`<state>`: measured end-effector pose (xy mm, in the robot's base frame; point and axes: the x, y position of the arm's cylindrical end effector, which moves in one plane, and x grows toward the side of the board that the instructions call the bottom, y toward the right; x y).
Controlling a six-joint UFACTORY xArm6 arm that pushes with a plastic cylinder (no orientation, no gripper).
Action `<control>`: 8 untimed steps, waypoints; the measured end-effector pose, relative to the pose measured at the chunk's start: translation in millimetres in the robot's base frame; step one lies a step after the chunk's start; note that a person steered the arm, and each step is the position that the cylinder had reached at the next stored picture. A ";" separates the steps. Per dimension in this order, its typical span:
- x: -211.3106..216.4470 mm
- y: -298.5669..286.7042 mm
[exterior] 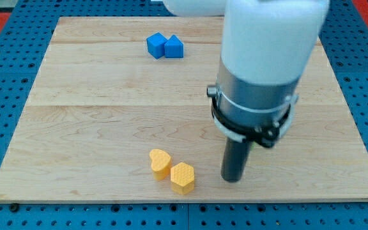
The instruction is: Move yellow hexagon into the yellow heart
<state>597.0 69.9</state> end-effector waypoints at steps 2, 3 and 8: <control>20.8 -5.4; 20.1 -53.3; 21.1 -123.2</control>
<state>618.1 -53.2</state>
